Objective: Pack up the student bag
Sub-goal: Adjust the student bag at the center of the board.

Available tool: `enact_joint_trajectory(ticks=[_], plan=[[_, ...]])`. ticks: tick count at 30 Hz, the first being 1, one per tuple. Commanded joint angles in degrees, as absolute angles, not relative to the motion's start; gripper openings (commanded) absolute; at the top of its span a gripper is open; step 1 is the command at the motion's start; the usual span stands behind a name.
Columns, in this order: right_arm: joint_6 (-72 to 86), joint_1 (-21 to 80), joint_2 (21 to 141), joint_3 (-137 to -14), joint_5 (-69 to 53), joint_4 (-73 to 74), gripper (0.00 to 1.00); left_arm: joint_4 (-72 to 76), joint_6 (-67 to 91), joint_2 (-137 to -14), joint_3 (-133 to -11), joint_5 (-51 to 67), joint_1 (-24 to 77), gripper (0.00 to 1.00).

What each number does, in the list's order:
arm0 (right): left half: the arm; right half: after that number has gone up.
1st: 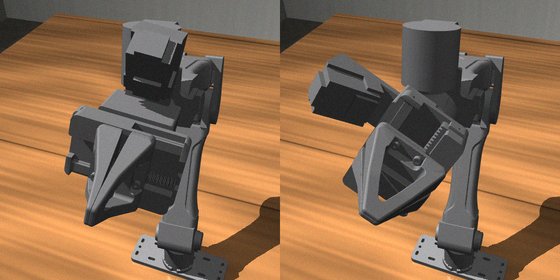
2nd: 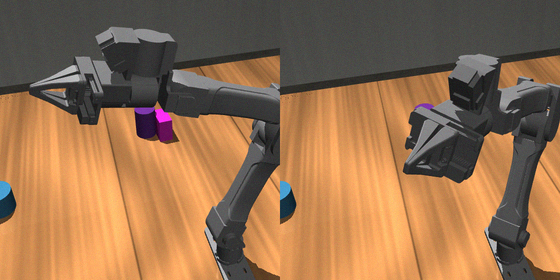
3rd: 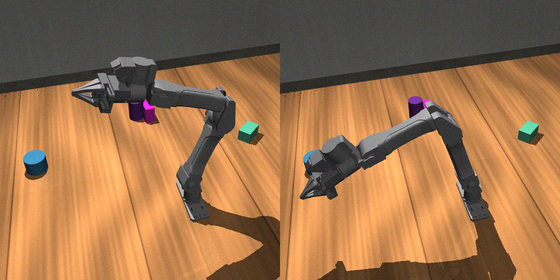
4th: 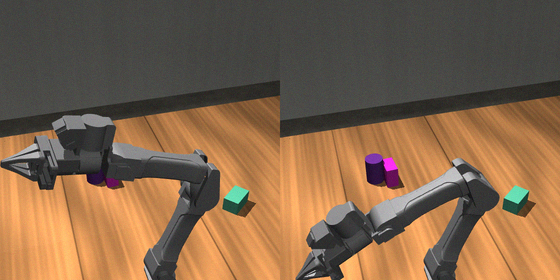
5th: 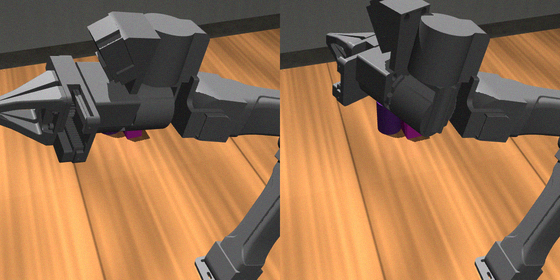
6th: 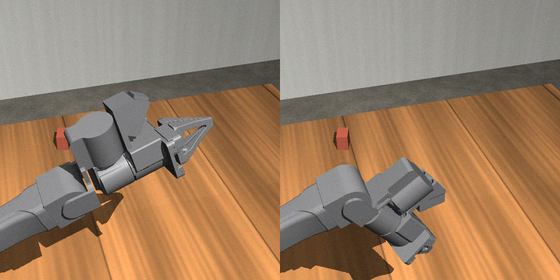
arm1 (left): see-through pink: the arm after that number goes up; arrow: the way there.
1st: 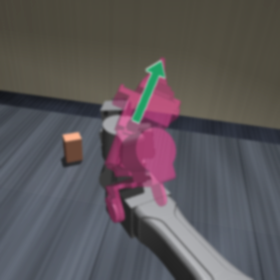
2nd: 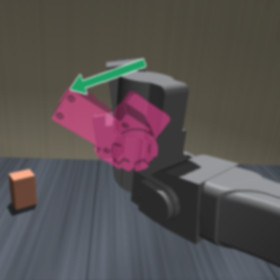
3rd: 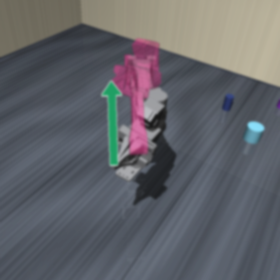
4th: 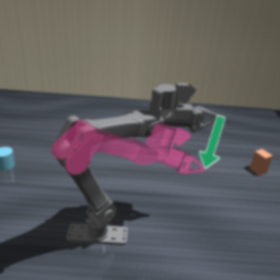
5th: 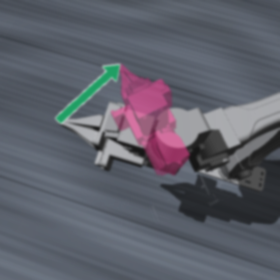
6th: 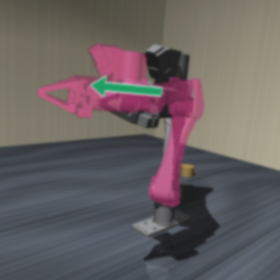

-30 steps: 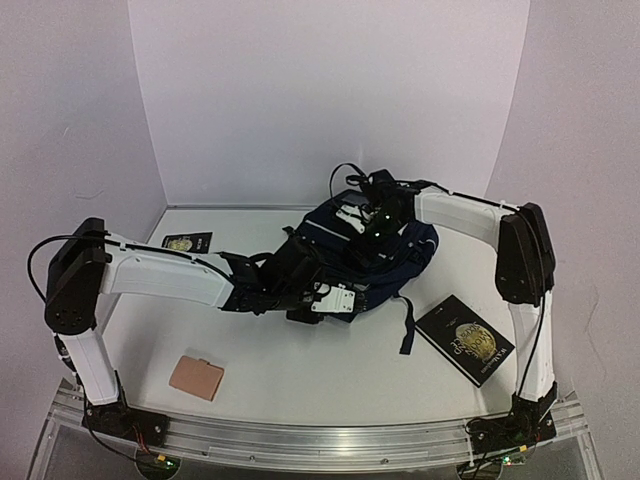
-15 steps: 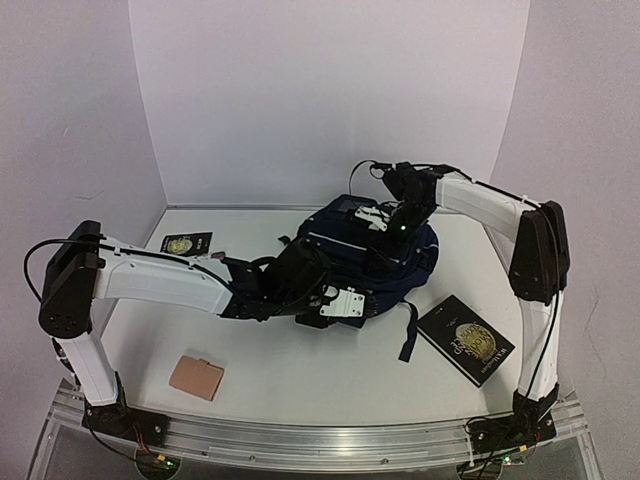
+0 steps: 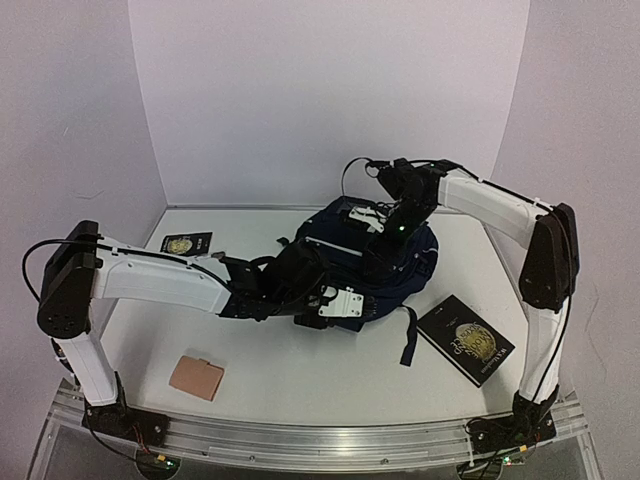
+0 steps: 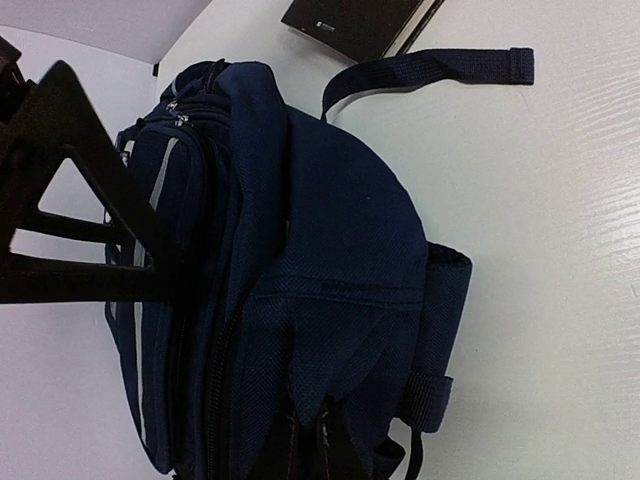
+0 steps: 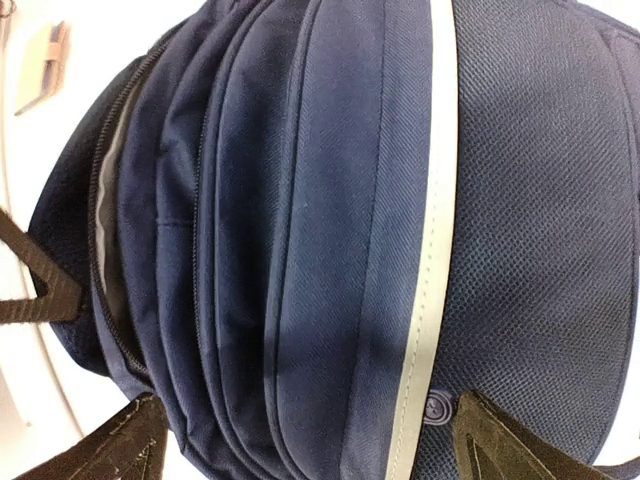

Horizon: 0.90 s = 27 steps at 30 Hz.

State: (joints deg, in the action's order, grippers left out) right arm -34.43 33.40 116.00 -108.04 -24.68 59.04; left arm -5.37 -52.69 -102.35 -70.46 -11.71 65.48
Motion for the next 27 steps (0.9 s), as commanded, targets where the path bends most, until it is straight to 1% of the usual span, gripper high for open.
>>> enact_joint_trajectory(ticks=[1, 7, 10, 12, 16, 18, 20, 24, 27], plan=[[-31.7, 35.1, 114.8, -102.3, -16.1, 51.5, 0.98, -1.2, -52.5, -96.9, -72.0, -11.8, 65.9, 0.00], [-32.9, 37.6, 115.6, -93.2, -8.7, 41.9, 0.98, -1.4, -52.9, -96.4, -72.5, -12.4, 65.8, 0.00], [-31.9, 37.9, 117.6, -92.3, -4.2, 38.0, 0.98, -1.6, -53.3, -96.3, -72.5, -12.7, 66.1, 0.00], [-31.2, 37.1, 120.0, -93.8, 0.7, 35.7, 0.98, -1.9, -53.7, -96.0, -72.3, -12.8, 66.5, 0.00], [-27.5, 32.3, 128.5, -106.5, 5.7, 35.3, 0.97, -2.3, -55.6, -95.4, -70.2, -13.1, 67.6, 0.00], [-27.6, 30.8, 130.5, -110.6, 7.0, 35.8, 0.96, -2.9, -55.8, -95.1, -69.2, -13.6, 67.9, 0.00], [-28.2, 30.6, 130.7, -111.4, 6.8, 36.6, 0.96, -3.2, -55.8, -94.7, -68.2, -13.9, 68.3, 0.00], [-28.7, 31.3, 129.2, -106.2, 4.2, 37.5, 0.95, -2.4, -55.3, -95.3, -65.0, -14.3, 68.5, 0.00], [-27.9, 32.0, 128.2, -103.1, 1.6, 37.8, 0.94, -0.6, -55.5, -97.0, -61.6, -14.9, 68.6, 0.04]])
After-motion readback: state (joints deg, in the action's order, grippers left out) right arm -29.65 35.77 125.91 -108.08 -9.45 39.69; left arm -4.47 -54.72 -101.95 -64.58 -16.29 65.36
